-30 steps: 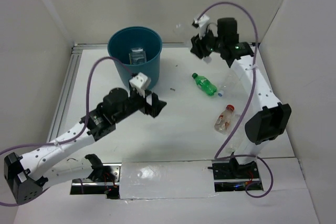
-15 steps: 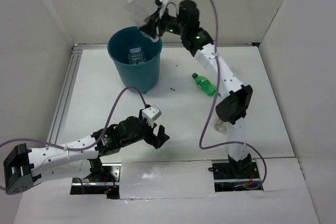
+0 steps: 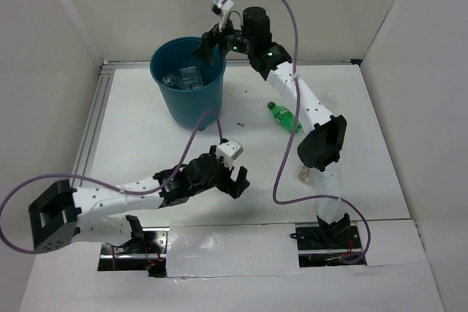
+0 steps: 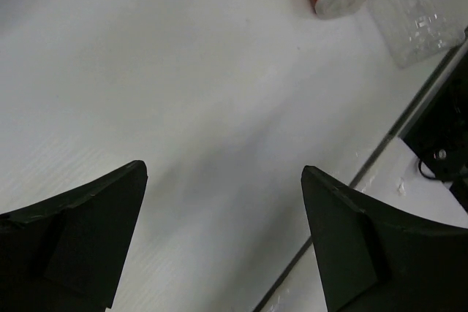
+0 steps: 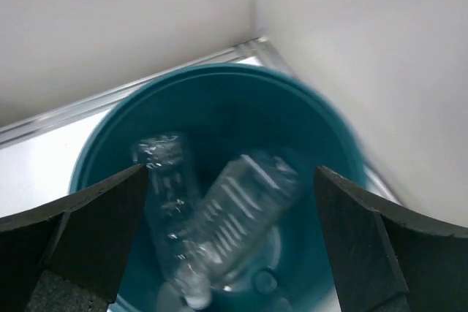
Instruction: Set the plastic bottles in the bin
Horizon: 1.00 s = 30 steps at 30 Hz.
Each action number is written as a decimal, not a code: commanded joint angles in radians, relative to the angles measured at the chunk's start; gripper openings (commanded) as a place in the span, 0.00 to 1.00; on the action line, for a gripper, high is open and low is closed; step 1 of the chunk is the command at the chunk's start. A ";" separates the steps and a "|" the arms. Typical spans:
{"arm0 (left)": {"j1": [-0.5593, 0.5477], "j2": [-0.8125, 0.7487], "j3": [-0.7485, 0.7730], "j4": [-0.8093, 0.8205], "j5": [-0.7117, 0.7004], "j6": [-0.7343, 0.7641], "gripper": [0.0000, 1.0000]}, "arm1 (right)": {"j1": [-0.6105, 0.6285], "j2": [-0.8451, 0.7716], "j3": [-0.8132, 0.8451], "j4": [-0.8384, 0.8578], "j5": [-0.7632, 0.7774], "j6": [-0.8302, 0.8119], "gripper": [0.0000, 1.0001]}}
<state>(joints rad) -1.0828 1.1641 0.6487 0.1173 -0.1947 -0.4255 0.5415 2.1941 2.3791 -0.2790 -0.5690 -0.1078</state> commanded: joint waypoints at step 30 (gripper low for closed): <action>0.270 1.155 1.393 -0.561 0.041 -1.049 1.00 | -0.839 -0.766 -1.098 -0.189 -0.078 -0.096 0.42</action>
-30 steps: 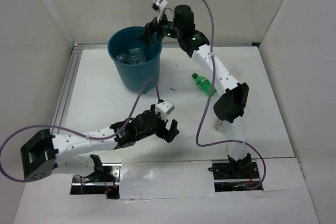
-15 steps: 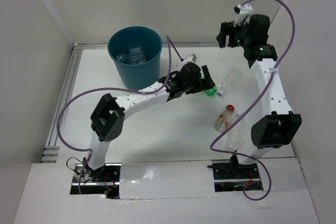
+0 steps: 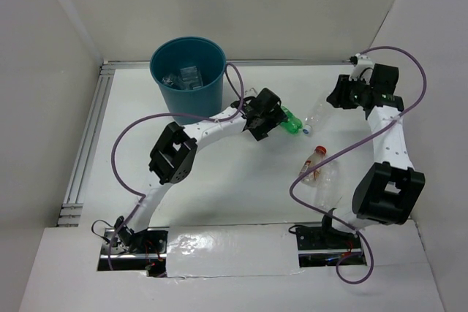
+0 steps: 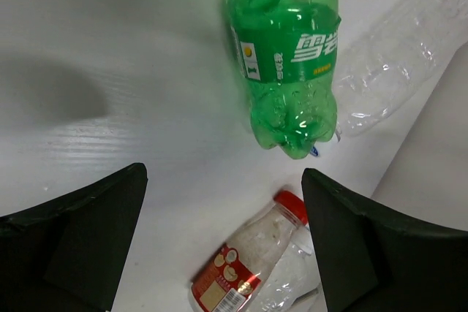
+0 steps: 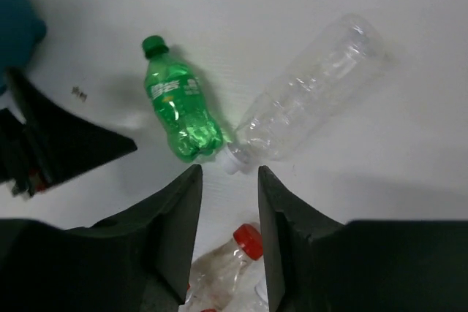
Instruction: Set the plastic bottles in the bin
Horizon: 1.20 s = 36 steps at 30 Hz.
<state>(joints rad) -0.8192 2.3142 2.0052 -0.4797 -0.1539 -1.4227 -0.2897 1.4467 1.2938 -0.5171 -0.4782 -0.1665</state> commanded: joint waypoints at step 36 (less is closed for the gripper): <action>-0.344 -1.159 -1.237 0.279 -0.111 0.820 0.83 | 0.412 0.574 0.340 -0.158 0.101 -0.469 0.29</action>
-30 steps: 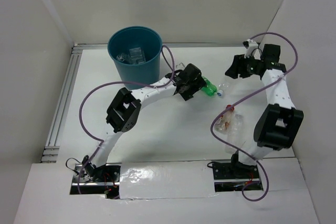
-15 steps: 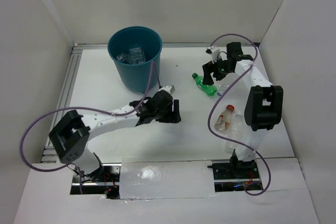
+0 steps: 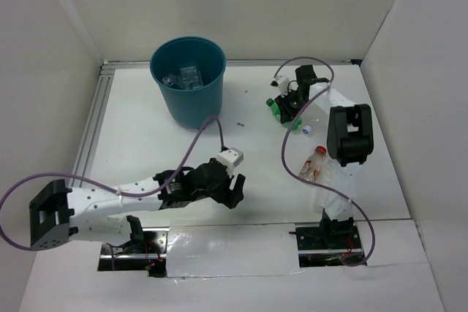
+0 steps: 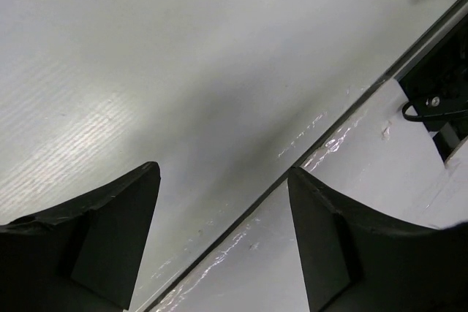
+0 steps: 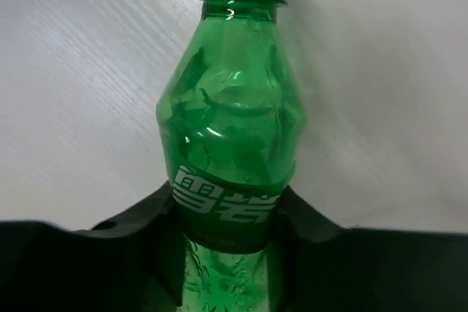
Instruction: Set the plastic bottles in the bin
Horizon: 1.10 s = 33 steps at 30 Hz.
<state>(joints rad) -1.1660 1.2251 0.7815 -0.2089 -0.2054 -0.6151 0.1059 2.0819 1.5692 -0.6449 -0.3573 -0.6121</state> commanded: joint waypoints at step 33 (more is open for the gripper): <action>-0.015 -0.063 -0.093 0.218 -0.006 0.127 0.86 | 0.454 0.155 0.969 0.452 -0.371 0.472 0.99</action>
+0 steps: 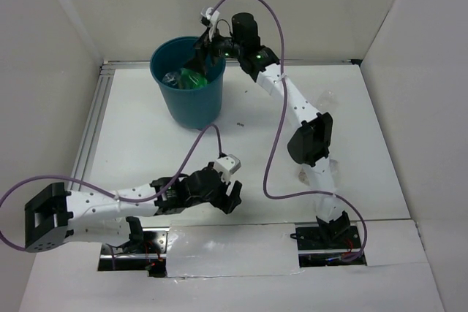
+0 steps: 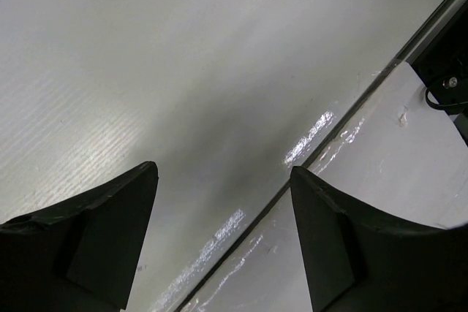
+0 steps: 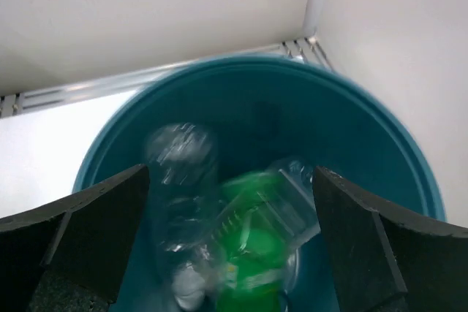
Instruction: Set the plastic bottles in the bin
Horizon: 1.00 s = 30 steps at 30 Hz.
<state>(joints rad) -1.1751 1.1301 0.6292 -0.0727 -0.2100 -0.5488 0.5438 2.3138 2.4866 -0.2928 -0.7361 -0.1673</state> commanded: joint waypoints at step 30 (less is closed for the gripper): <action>0.012 1.079 1.147 -0.040 0.097 0.139 0.92 | -0.870 -0.849 -0.966 -0.414 0.265 0.028 0.78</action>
<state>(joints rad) -1.1683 2.1414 1.6764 -0.0227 -0.0612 -0.3939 -0.3054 1.5871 1.5593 -0.6609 -0.4149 -0.1101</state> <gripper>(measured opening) 0.927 0.789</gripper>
